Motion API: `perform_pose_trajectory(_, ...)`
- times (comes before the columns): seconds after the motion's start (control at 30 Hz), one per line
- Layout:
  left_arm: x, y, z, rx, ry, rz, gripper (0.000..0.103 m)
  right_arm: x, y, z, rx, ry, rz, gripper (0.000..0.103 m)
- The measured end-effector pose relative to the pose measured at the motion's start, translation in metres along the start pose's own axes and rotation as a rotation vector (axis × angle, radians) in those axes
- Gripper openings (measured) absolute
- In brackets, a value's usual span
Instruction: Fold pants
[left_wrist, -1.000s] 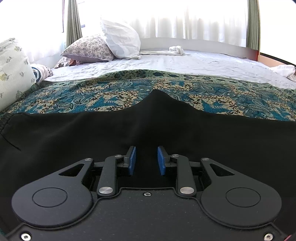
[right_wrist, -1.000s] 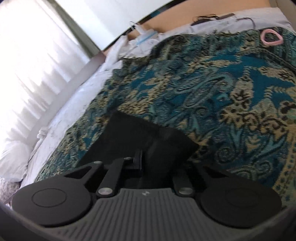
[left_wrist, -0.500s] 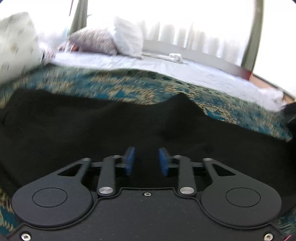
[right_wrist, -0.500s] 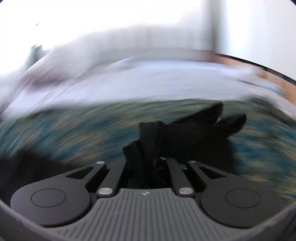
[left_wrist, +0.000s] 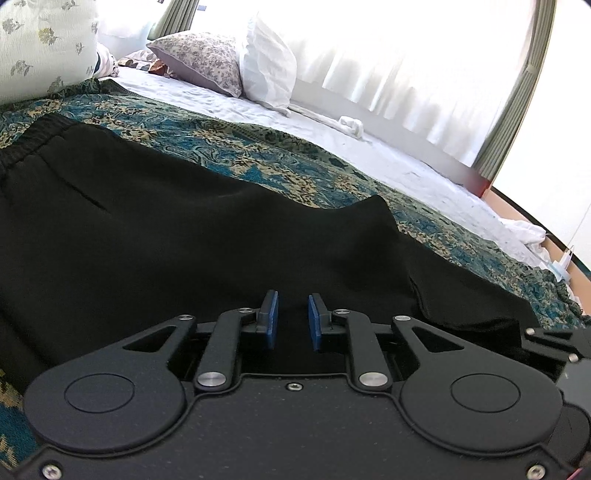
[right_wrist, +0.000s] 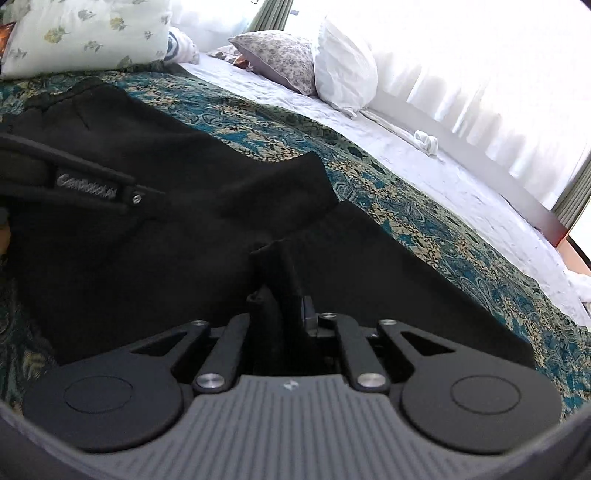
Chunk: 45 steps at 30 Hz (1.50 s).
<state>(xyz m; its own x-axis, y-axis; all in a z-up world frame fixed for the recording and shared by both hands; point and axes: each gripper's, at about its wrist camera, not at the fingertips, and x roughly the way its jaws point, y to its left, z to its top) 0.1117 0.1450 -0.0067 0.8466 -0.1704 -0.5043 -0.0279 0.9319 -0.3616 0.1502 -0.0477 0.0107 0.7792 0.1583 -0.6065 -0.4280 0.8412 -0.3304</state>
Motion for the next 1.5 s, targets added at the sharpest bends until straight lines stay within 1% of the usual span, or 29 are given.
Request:
perform_pose_trajectory(0.23, 0.0, -0.005, -0.003, 0.02, -0.008, 0.013, 0.019, -0.011, 0.009, -0.001, -0.004, -0.017, 0.009, 0.011)
perform_pose_trajectory(0.27, -0.001, -0.006, -0.003, 0.023, -0.008, 0.014, 0.019, -0.013, 0.01, -0.001, 0.001, -0.02, 0.014, 0.016)
perform_pose_trajectory(0.33, -0.001, -0.008, -0.004, 0.027, -0.008, 0.016, 0.019, -0.016, 0.012, -0.002, 0.013, -0.031, 0.027, 0.021)
perform_pose_trajectory(0.37, -0.001, -0.008, -0.004, 0.027, -0.008, 0.016, 0.02, -0.018, 0.013, -0.003, 0.016, -0.032, 0.026, 0.037)
perform_pose_trajectory(0.4, -0.001, -0.009, -0.004, 0.027, -0.008, 0.017, 0.02, -0.019, 0.014, -0.003, 0.015, -0.036, 0.022, 0.039)
perform_pose_trajectory(0.47, -0.001, -0.009, -0.004, 0.025, -0.007, 0.017, 0.02, -0.027, 0.011, -0.005, 0.03, -0.051, 0.048, 0.049)
perform_pose_trajectory(0.53, -0.002, -0.008, -0.003, 0.014, -0.006, 0.016, 0.021, -0.039, 0.003, -0.009, 0.076, -0.076, 0.131, 0.077)
perform_pose_trajectory(0.57, -0.004, -0.008, -0.002, 0.007, -0.005, 0.015, 0.024, -0.045, -0.001, -0.011, 0.096, -0.091, 0.183, 0.081)
perform_pose_trajectory(0.6, -0.006, -0.009, -0.001, 0.003, -0.006, 0.02, 0.026, -0.054, -0.005, -0.015, 0.114, -0.111, 0.232, 0.081)
perform_pose_trajectory(0.63, -0.009, -0.011, 0.0, 0.003, -0.01, 0.032, 0.033, -0.061, -0.007, -0.018, 0.121, -0.127, 0.254, 0.083)
perform_pose_trajectory(0.67, -0.013, -0.015, 0.0, 0.011, -0.02, 0.05, 0.038, -0.068, -0.007, -0.023, 0.119, -0.141, 0.259, 0.085)
perform_pose_trajectory(0.73, -0.021, -0.025, -0.002, 0.039, -0.043, 0.081, 0.039, -0.083, -0.01, -0.033, 0.116, -0.169, 0.235, 0.085)
perform_pose_trajectory(0.83, -0.035, -0.048, -0.01, 0.115, -0.063, 0.057, 0.039, -0.098, -0.023, -0.05, 0.151, -0.191, 0.177, 0.086)
perform_pose_trajectory(0.9, -0.044, -0.067, -0.016, 0.173, -0.08, 0.037, 0.04, -0.103, -0.037, -0.062, 0.195, -0.191, 0.106, 0.086)
perform_pose_trajectory(1.0, -0.052, -0.09, -0.026, 0.219, -0.087, 0.001, 0.041, -0.108, -0.066, -0.083, 0.307, -0.181, -0.027, 0.086)
perform_pose_trajectory(1.13, -0.058, -0.106, -0.042, 0.208, -0.051, -0.041, 0.046, -0.115, -0.101, -0.11, 0.43, -0.154, -0.197, 0.086)
perform_pose_trajectory(1.2, -0.061, -0.112, -0.049, 0.215, -0.043, -0.041, 0.047, -0.118, -0.118, -0.125, 0.495, -0.144, -0.251, 0.086)
perform_pose_trajectory(1.3, -0.06, -0.122, -0.059, 0.254, -0.043, -0.011, 0.047, -0.121, -0.141, -0.143, 0.623, -0.139, -0.308, 0.086)
perform_pose_trajectory(1.4, -0.055, -0.128, -0.069, 0.289, -0.02, 0.019, 0.047, -0.12, -0.158, -0.157, 0.729, -0.133, -0.345, 0.076)
perform_pose_trajectory(1.47, -0.048, -0.129, -0.077, 0.315, 0.005, 0.054, 0.047, -0.116, -0.162, -0.163, 0.737, -0.1, -0.358, 0.065)
perform_pose_trajectory(1.5, -0.048, -0.13, -0.081, 0.332, -0.006, 0.06, 0.047, -0.113, -0.161, -0.165, 0.721, -0.081, -0.362, 0.064)
